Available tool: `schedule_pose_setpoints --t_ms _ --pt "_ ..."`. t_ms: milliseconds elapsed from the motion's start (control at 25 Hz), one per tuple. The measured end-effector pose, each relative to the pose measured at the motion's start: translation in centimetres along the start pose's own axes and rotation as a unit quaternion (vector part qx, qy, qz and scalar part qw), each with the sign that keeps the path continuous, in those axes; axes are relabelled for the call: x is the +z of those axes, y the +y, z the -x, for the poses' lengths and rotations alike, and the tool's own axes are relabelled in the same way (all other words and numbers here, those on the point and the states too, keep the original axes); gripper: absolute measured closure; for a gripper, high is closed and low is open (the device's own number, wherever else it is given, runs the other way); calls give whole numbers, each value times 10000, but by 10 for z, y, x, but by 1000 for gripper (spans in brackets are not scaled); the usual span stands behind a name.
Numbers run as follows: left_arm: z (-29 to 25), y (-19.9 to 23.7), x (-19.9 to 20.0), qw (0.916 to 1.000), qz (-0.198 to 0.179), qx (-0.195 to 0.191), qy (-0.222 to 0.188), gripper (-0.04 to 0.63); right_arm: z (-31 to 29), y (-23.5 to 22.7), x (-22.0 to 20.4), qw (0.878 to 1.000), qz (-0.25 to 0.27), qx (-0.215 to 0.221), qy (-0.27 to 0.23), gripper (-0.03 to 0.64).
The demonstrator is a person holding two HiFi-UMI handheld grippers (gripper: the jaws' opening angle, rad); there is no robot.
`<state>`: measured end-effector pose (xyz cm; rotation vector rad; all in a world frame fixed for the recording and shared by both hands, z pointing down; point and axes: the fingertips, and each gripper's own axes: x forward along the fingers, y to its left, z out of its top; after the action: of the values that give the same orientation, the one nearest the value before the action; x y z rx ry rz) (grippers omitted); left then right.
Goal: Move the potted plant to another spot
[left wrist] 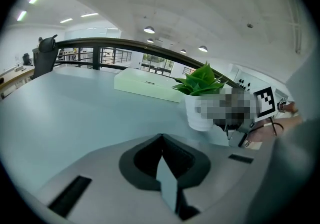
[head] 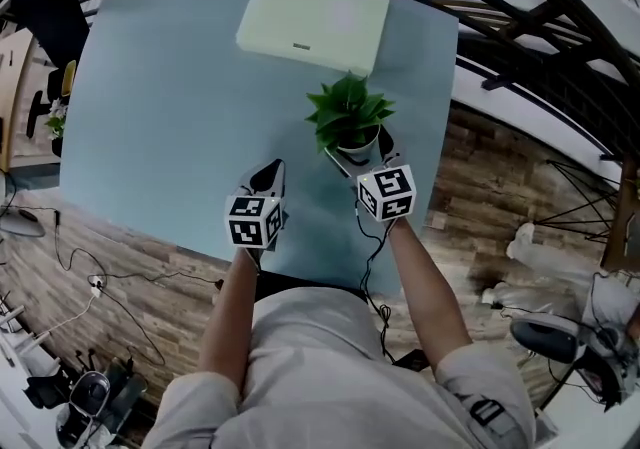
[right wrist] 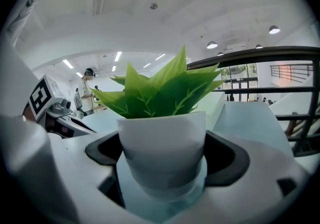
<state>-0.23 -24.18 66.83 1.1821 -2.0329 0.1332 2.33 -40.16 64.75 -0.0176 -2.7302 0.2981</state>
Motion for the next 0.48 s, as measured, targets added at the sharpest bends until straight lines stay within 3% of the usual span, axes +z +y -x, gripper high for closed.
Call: schedule_pose_setpoints --t_ms 480 --pt "0 -11 -16 9997 -13 -155 212 583 -2 -2 -17 9998 -132 -130 44 116"
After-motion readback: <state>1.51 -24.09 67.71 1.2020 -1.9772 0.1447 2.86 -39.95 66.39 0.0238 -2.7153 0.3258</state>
